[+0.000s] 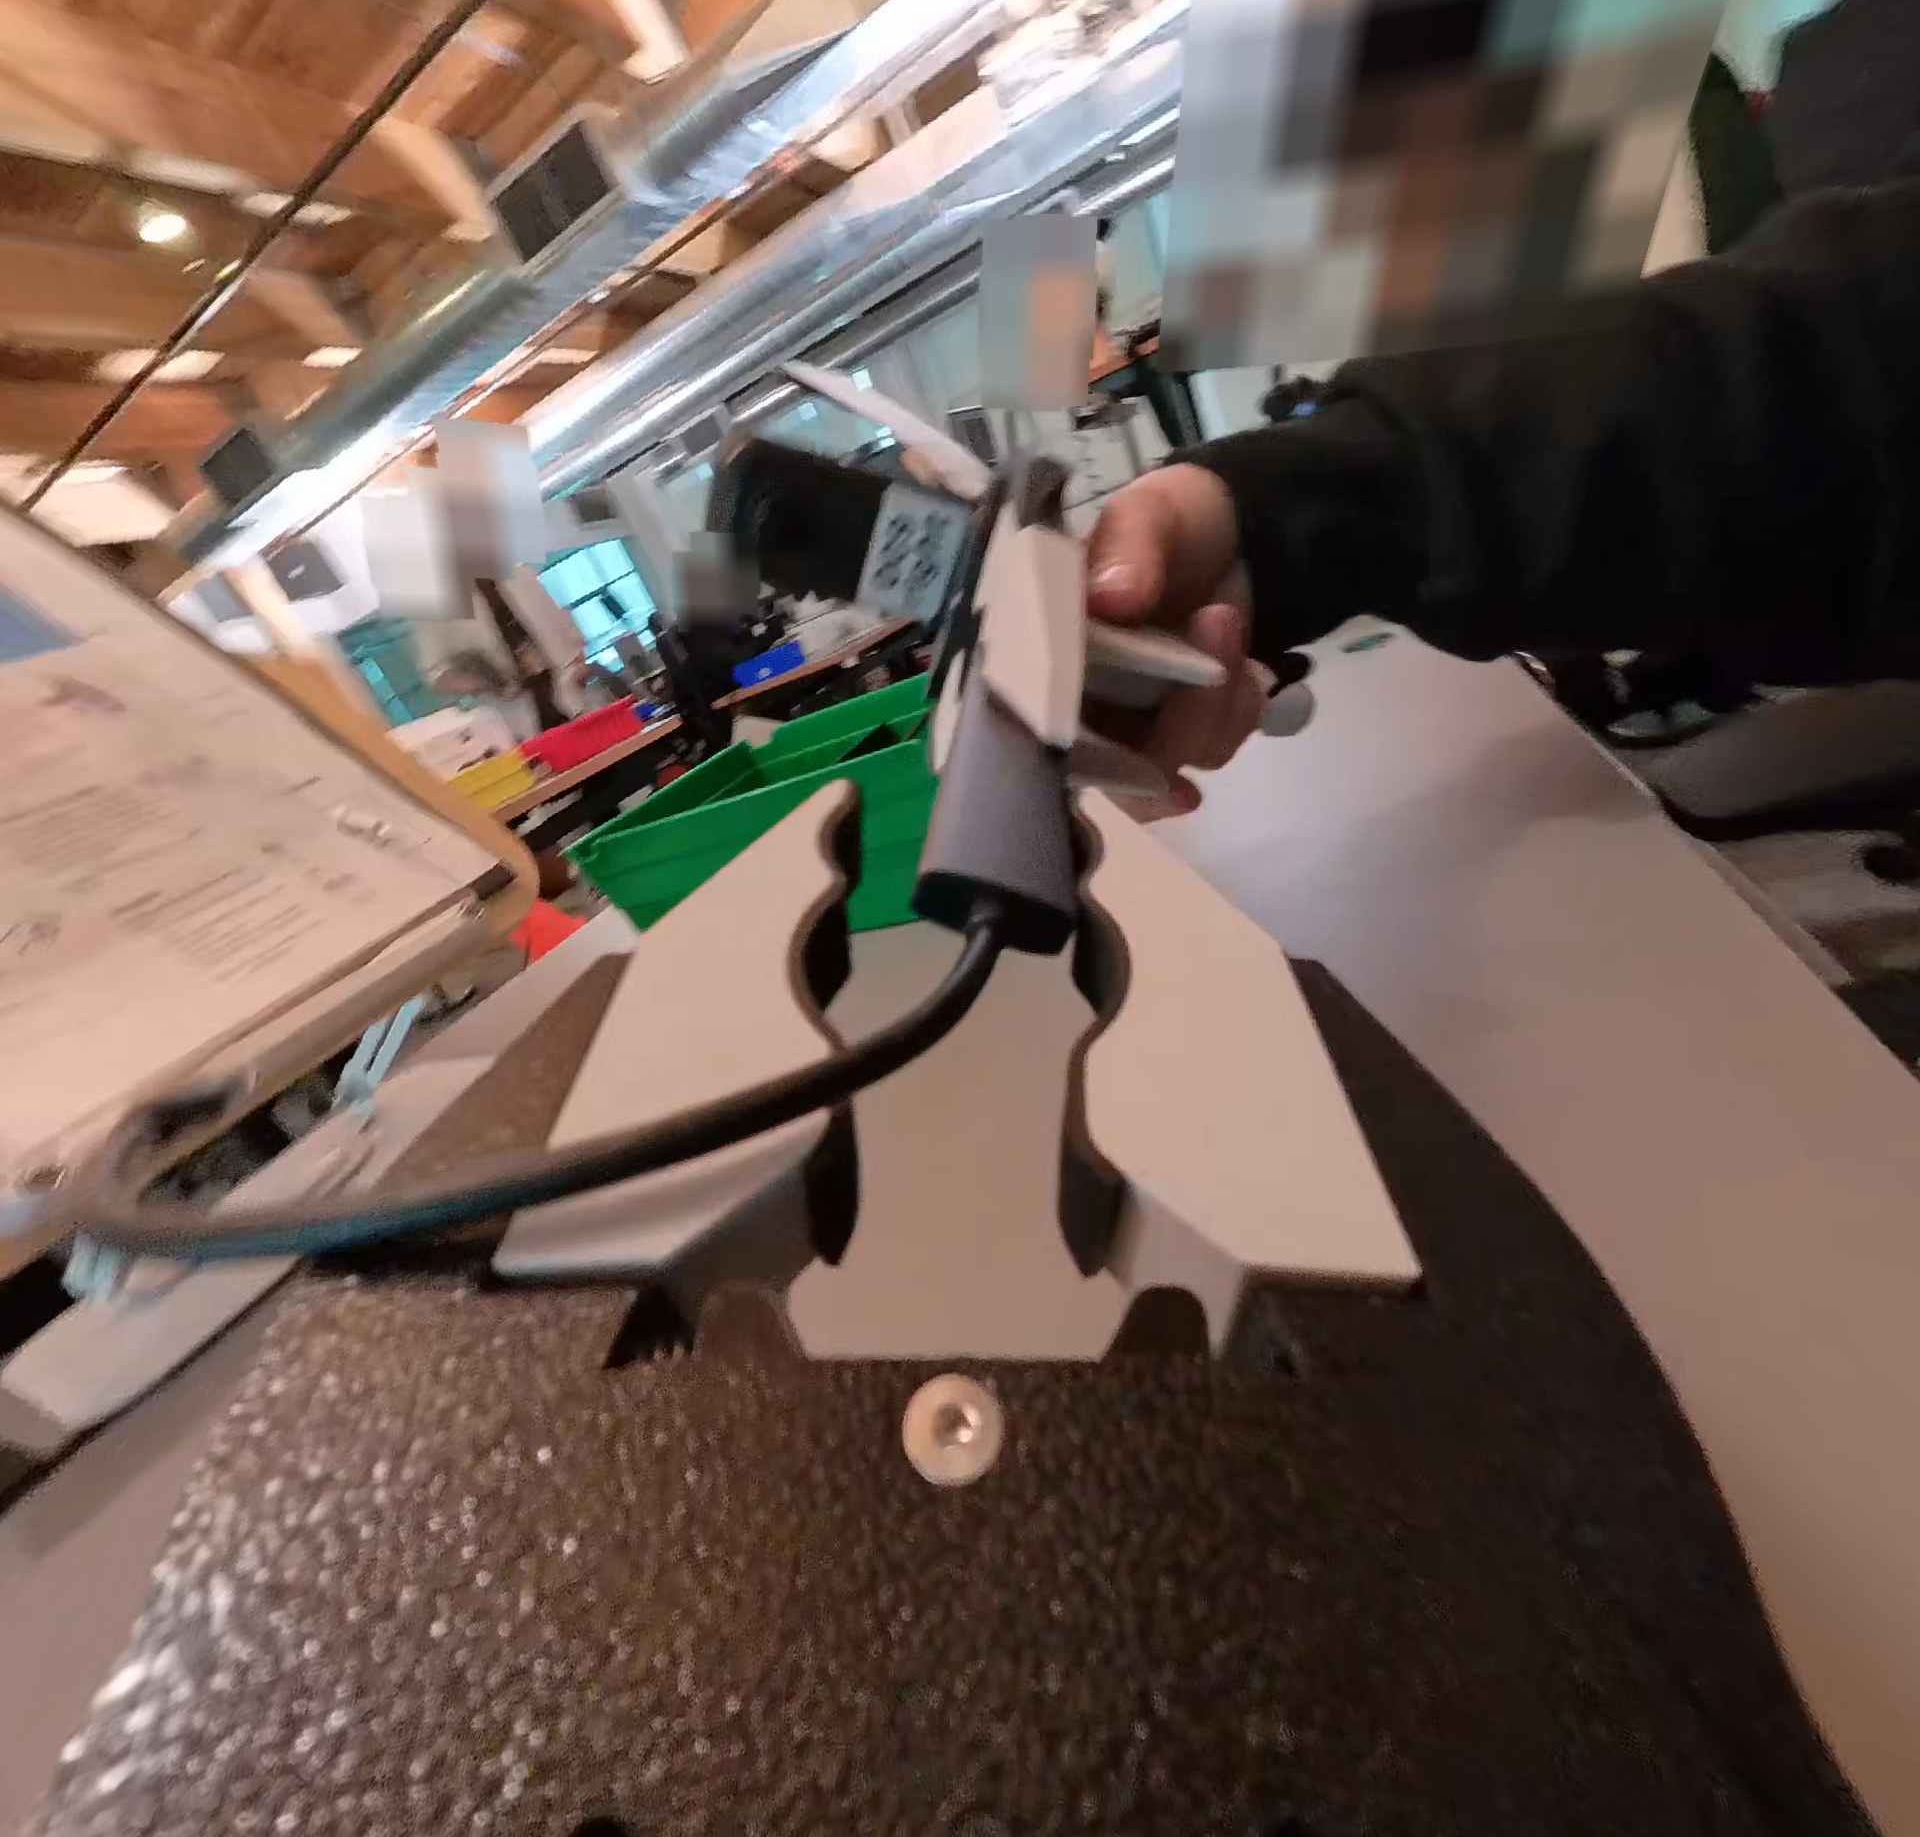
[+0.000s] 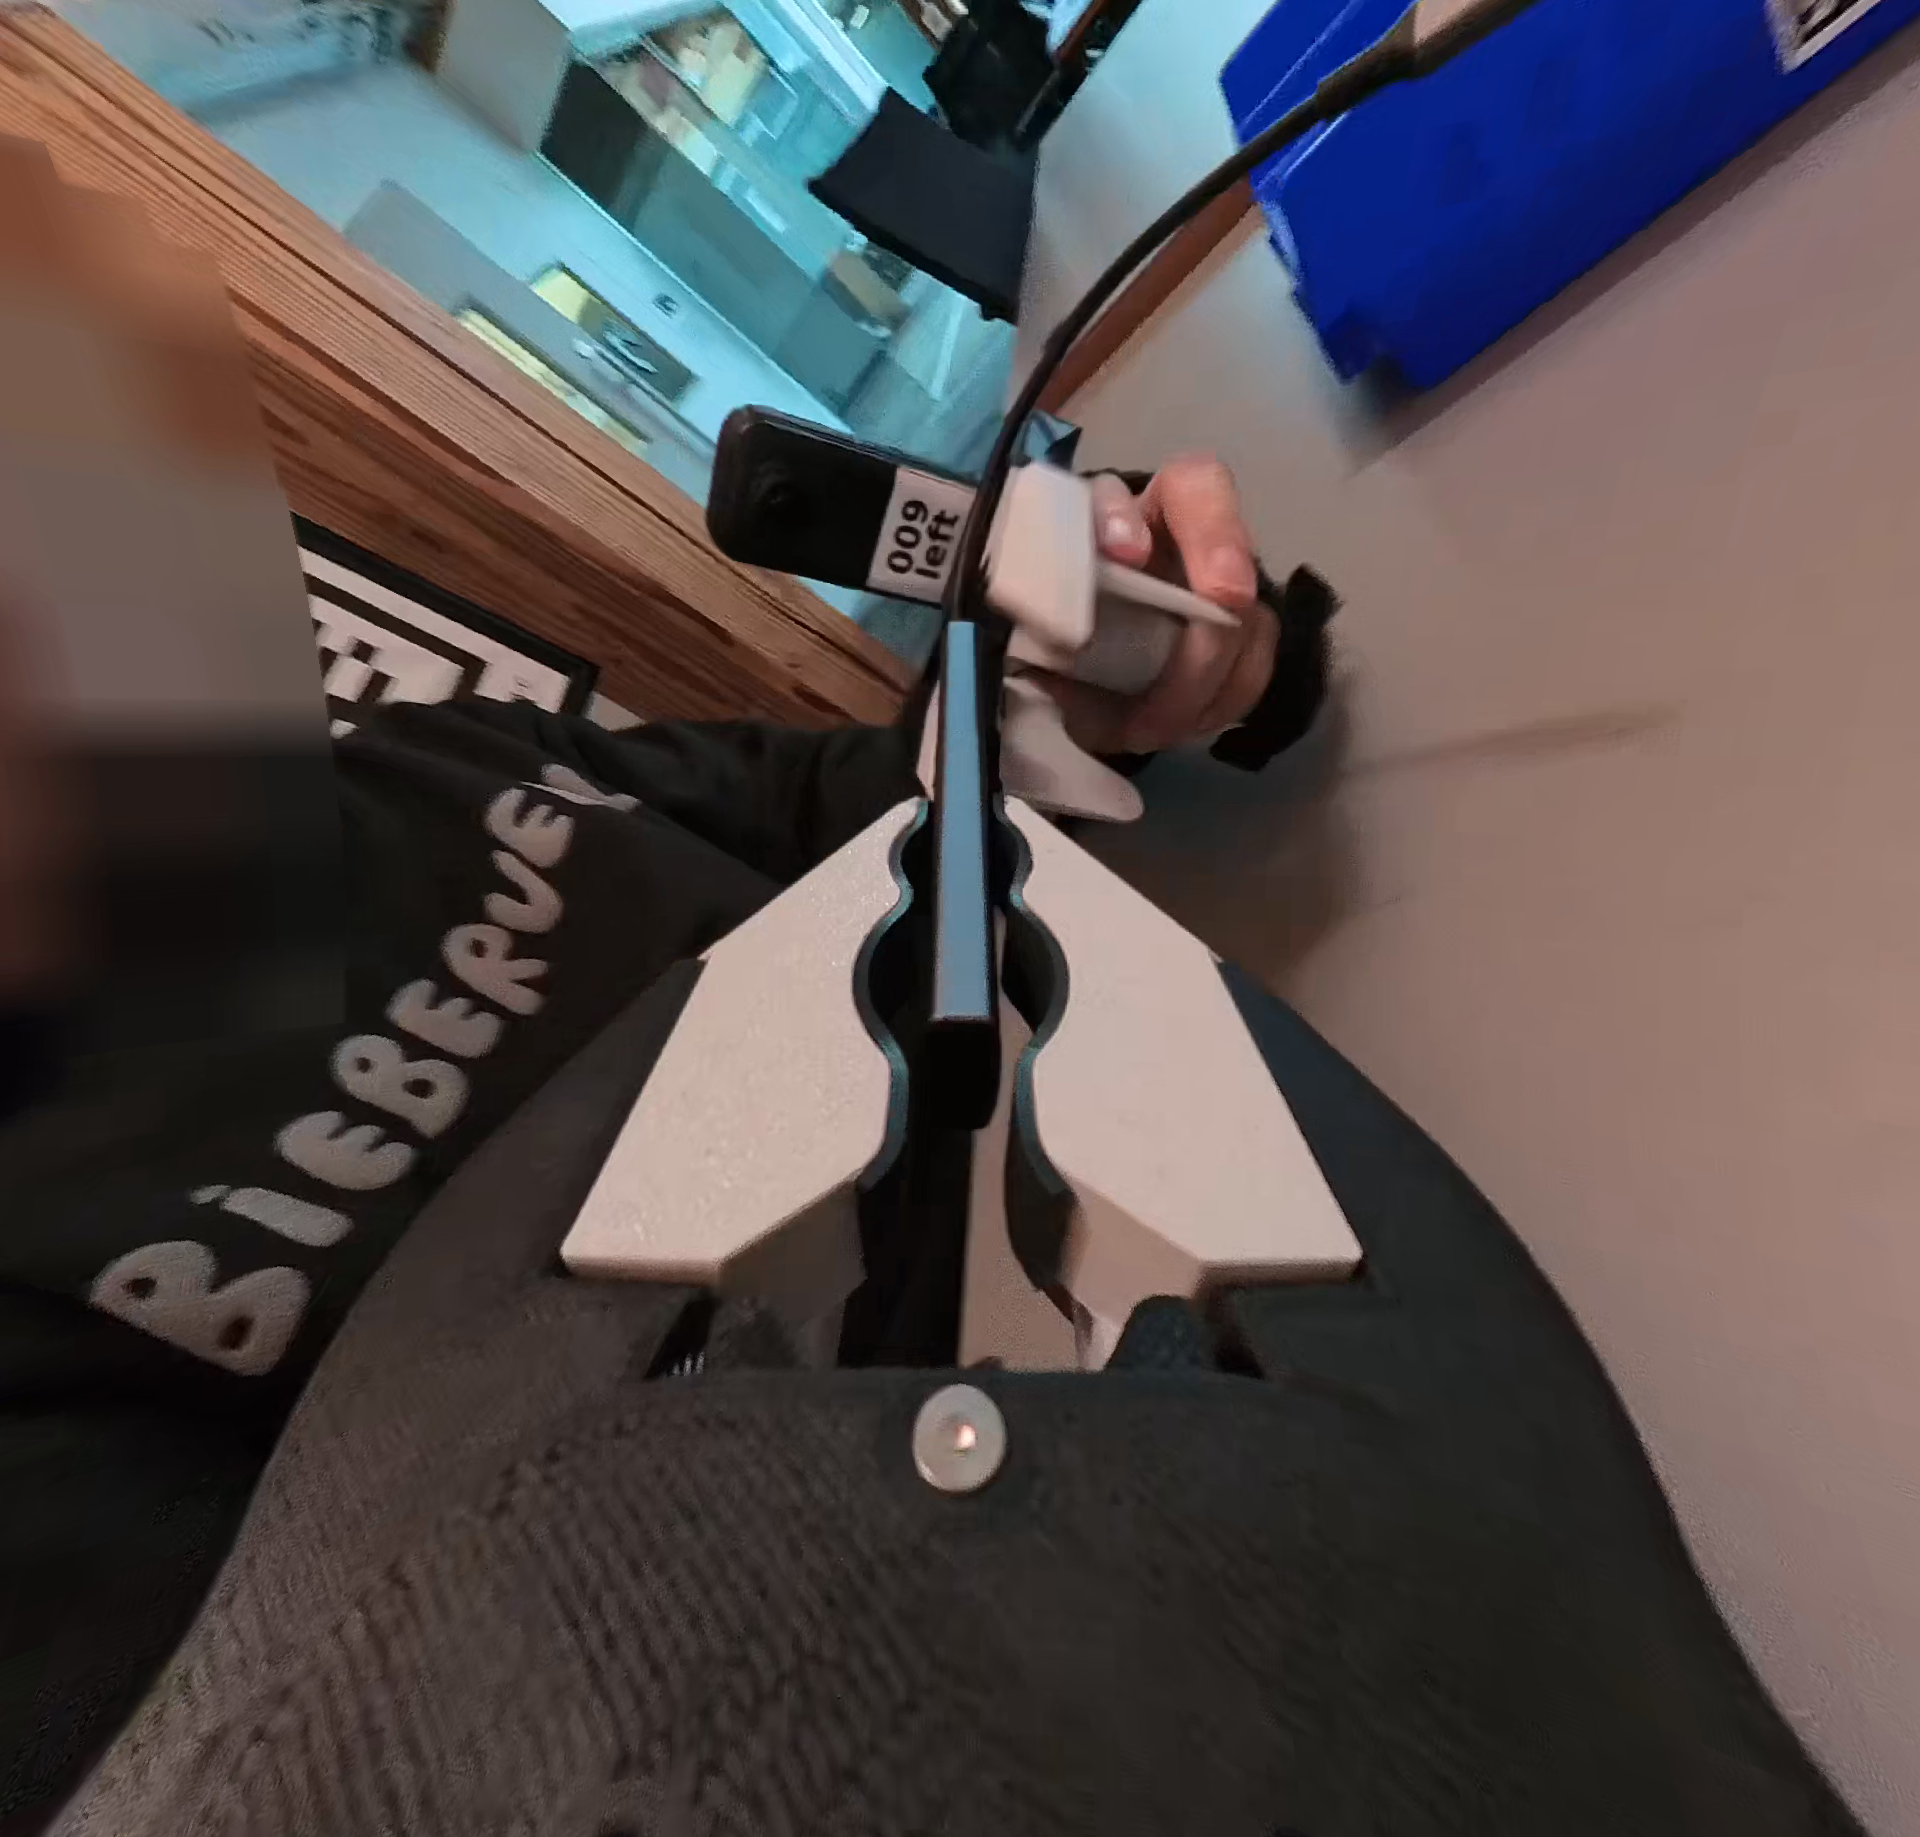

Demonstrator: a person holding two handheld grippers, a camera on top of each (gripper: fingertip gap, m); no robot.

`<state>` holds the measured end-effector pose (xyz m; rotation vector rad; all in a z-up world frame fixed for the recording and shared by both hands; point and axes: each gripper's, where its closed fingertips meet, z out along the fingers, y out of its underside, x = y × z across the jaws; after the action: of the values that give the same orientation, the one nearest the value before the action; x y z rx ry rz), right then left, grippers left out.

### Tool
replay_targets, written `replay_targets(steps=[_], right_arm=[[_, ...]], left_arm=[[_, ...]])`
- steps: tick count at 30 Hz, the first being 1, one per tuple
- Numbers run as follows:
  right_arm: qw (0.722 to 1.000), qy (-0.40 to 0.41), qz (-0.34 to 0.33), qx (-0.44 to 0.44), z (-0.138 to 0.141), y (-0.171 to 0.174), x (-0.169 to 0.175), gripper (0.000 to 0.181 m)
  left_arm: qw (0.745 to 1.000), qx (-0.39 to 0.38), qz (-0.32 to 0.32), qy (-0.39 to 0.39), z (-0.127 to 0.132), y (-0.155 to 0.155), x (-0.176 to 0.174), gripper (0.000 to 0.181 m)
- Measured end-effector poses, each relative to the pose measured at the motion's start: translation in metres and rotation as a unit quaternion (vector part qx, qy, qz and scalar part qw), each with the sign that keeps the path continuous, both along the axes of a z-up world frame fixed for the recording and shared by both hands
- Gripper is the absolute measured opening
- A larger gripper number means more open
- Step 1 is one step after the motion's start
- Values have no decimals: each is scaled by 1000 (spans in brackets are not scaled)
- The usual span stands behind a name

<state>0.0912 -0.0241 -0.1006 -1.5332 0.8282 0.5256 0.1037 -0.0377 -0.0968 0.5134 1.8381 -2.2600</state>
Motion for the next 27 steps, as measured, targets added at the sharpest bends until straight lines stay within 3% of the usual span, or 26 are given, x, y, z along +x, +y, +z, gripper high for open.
replay_targets(steps=[3, 6, 9, 11, 12, 15, 20, 24, 27], right_arm=[[994, -66, -67, -60, 21, -29, 17, 8], [956, -135, -184, -185, 51, -97, 41, 8], [830, -182, -300, -434, 71, -208, 60, 8], [724, -195, -324, -577, 86, -278, 65, 8], [688, -184, -314, -628, 87, -304, 64, 8], [631, -128, -265, -718, 72, -356, 66, 9], [615, -67, -173, -766, 27, -396, 73, 9], [595, -21, -96, -797, 7, -420, 77, 8], [576, 8, -81, -813, -2, -436, 90, 8]], left_arm=[[998, 8, 38, 49, -3, -2, 17, 71], [997, 17, 55, 60, -6, -2, 25, 76], [996, 22, 62, 56, -8, -3, 26, 71], [996, 30, 61, 49, -11, -5, 24, 67], [996, 34, 61, 46, -13, -6, 23, 66], [996, 47, 65, 38, -18, -8, 22, 63], [995, 41, 68, 55, -16, -4, 26, 57], [994, 32, 66, 81, -12, 0, 30, 53], [993, 23, 52, 104, -8, 2, 30, 51]])
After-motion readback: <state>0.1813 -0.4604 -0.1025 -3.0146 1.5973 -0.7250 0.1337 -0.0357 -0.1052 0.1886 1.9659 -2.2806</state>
